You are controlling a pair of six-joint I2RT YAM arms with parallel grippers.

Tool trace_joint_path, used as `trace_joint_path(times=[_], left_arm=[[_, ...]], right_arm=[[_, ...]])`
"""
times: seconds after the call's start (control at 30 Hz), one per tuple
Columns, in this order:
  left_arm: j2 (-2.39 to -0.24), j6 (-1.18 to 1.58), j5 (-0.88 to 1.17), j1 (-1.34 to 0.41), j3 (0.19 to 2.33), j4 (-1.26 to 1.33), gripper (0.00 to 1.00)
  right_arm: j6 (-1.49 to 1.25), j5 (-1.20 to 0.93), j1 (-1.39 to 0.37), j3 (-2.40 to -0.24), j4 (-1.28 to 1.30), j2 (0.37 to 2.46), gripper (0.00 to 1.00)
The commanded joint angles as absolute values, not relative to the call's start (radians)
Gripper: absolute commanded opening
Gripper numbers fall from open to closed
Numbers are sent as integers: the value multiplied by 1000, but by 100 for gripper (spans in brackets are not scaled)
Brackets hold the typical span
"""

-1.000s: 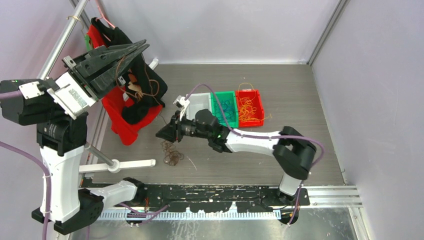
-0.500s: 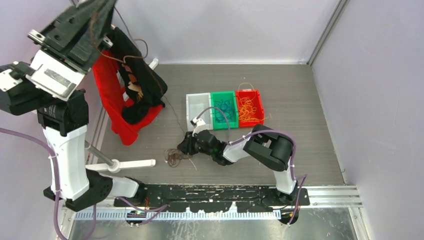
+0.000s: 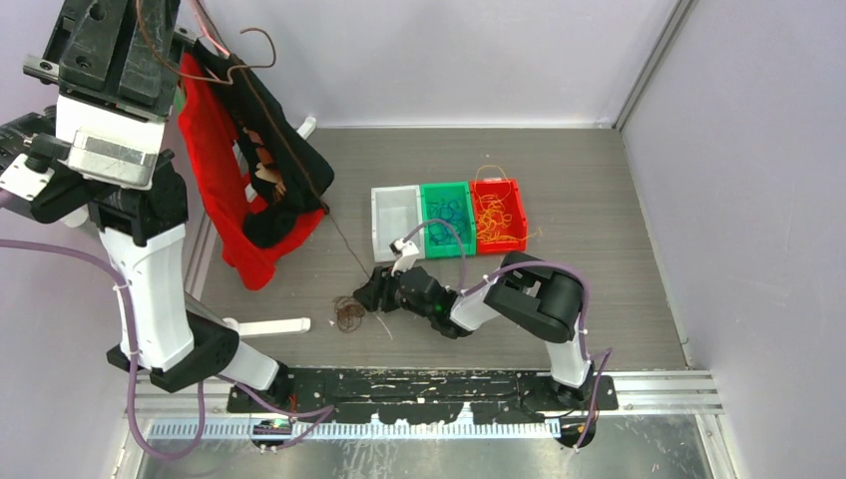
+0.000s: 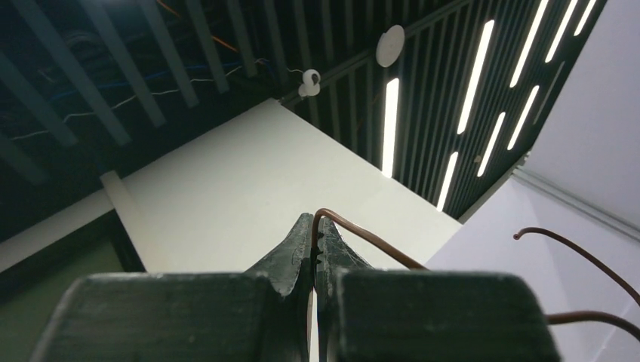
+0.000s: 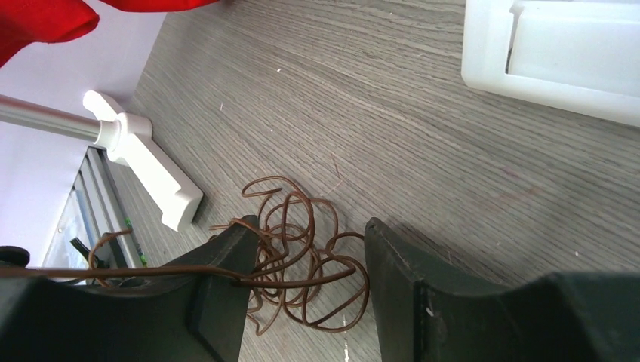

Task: Untangle the cables
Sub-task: Untie the cable.

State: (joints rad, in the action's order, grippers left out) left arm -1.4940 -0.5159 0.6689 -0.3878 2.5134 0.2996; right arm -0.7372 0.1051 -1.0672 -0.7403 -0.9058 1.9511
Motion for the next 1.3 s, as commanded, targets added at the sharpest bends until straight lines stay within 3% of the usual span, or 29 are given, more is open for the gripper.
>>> trace_joint_path(times=[0.0, 0.63, 0.83, 1.0, 1.27], left_arm=[[-1479, -609, 575, -386, 2537, 459, 0], [-1540, -828, 538, -385, 2695, 471, 0], [-1368, -653, 586, -385, 2440, 304, 0], [-1221, -532, 711, -385, 2165, 172, 0], [-1111, -441, 705, -385, 1910, 54, 0]], right_arm=[[-723, 135, -1074, -729, -923, 1918, 59], [-759, 195, -1075, -578, -1033, 1842, 65], [-726, 182, -1075, -515, -1033, 1678, 65], [-535, 95, -1075, -589, -797, 1495, 65], [-406, 18, -1072, -672, -652, 1373, 40]])
